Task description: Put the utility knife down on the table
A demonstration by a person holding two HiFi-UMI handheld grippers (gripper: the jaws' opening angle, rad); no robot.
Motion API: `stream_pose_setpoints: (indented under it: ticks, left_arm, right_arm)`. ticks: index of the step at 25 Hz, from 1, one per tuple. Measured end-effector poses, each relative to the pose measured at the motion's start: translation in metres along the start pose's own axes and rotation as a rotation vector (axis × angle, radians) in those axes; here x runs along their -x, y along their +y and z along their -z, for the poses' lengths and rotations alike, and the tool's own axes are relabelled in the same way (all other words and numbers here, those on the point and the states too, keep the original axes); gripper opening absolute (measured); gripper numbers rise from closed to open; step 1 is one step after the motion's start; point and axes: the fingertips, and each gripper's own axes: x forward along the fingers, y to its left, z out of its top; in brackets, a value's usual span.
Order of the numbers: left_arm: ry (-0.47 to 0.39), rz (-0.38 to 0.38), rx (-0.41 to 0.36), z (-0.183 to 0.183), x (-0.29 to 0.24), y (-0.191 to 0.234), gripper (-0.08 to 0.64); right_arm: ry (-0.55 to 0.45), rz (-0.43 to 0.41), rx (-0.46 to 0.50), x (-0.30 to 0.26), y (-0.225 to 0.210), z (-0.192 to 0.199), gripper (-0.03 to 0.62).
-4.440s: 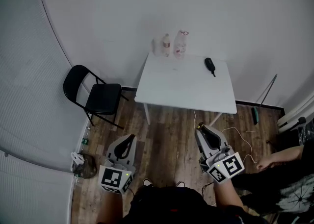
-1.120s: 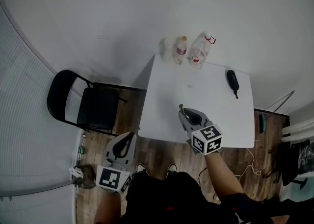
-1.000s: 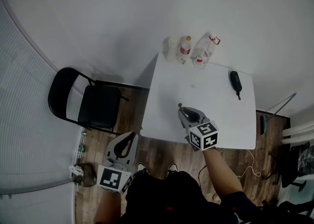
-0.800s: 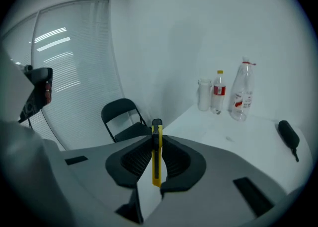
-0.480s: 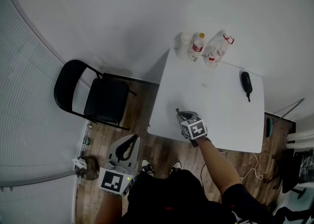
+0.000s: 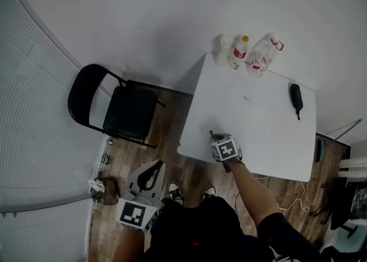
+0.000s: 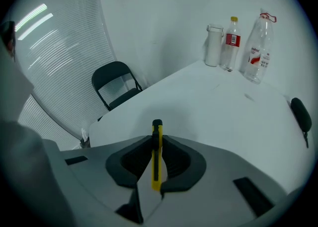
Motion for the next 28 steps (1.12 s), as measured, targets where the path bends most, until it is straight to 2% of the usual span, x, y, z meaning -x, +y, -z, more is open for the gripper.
stream_pose_setpoints:
  ticks: [8,11,12,15,17,21,28]
  left_arm:
    - [-0.004,0.012,-0.008,-0.001,-0.002,0.001,0.031]
    - [-0.004,0.018,0.006,-0.002,0.0,0.001,0.031]
    - [-0.006,0.02,0.006,-0.004,0.001,0.001,0.031]
    - [-0.029,0.03,0.002,-0.01,0.004,0.001,0.031]
    - [-0.041,0.037,-0.003,-0.015,0.006,-0.002,0.031]
    - [-0.065,0.063,-0.019,-0.027,0.01,-0.013,0.031]
    - [-0.094,0.117,-0.034,-0.041,0.012,-0.038,0.031]
  right_arm:
    - [-0.013,0.038,0.013,-0.008,-0.004,0.004,0.075]
    - [-0.042,0.029,-0.006,0.002,-0.003,-0.001,0.132]
    - [-0.063,0.029,-0.013,0.008,-0.003,-0.005,0.132]
    - [-0.159,0.038,-0.034,0.039,-0.001,-0.025,0.13]
    - [-0.238,0.045,-0.043,0.069,0.002,-0.04,0.103]
    - [-0.403,0.063,-0.048,0.139,0.01,-0.067,0.056]
    - [-0.656,0.076,-0.042,0.264,0.04,-0.093,0.029]
